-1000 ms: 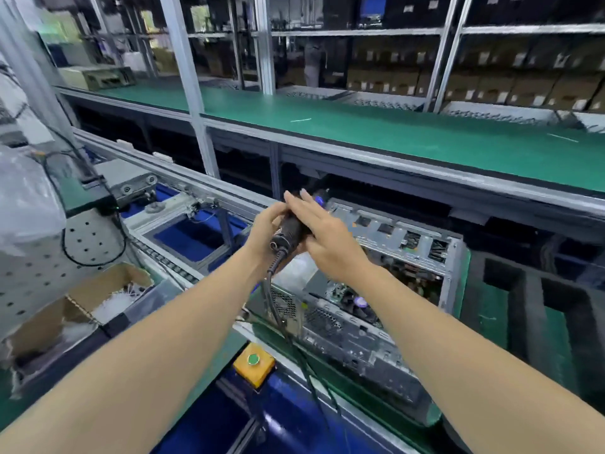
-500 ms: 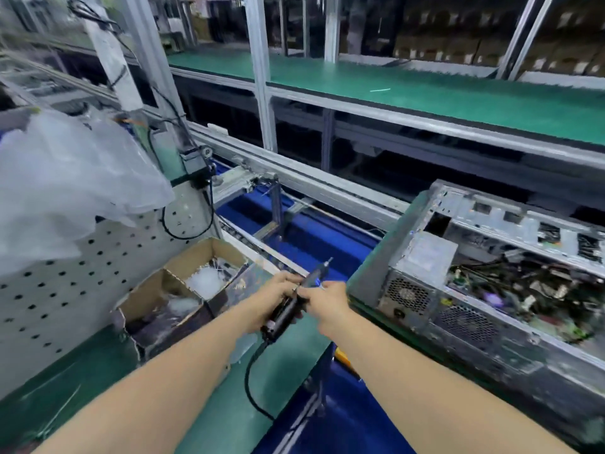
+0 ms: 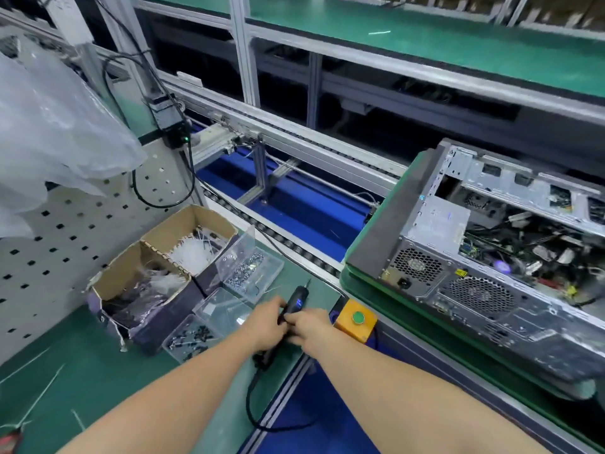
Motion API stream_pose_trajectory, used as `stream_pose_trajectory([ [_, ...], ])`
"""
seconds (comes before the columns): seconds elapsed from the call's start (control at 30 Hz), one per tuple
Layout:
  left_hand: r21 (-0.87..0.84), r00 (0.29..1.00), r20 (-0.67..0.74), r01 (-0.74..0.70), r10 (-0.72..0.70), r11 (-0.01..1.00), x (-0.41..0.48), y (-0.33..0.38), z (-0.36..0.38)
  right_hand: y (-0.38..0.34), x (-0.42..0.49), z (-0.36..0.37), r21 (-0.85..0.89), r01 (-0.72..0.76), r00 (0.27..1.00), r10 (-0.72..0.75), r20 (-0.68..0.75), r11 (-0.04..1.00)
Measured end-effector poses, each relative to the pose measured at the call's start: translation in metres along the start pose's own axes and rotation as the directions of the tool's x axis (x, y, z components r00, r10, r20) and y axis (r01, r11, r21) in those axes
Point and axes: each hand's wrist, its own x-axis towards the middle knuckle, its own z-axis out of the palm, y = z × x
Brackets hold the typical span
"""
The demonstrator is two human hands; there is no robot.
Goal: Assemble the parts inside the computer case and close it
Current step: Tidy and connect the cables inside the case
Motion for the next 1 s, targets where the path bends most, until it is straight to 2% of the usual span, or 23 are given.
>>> stream_pose_trajectory([
  [0.1,0.016,0.999,-0.012,0.048,-0.048,0.999,-0.001,-0.005,0.008,0.009,-0.001,0.001,-0.009,-0.003,1.000,0.003,-0.004,1.000],
  [0.27,-0.021,0.980,-0.092,0.177,-0.178,0.984,-0.005,0.001,0.020,0.006,-0.009,0.002,-0.029,-0.016,0.997,0.018,0.078,0.999],
  [0.43,0.057,0.970,-0.123,0.216,-0.207,0.975,-0.004,0.005,0.023,0.004,-0.010,-0.004,-0.040,-0.018,0.992,0.022,0.122,0.999],
  [0.63,0.104,0.975,-0.126,0.196,-0.183,0.975,0.001,0.009,0.024,0.003,-0.014,-0.013,-0.007,-0.021,0.988,0.022,0.151,1.000],
  [0.83,0.135,0.974,-0.140,0.195,-0.176,0.972,0.007,0.018,0.026,-0.005,-0.015,-0.019,-0.015,-0.029,0.993,0.030,0.116,0.999],
  [1.0,0.136,0.945,-0.277,0.217,-0.173,0.967,0.013,0.034,0.019,-0.031,-0.032,-0.027,-0.134,-0.013,1.000,0.012,-0.007,0.991],
])
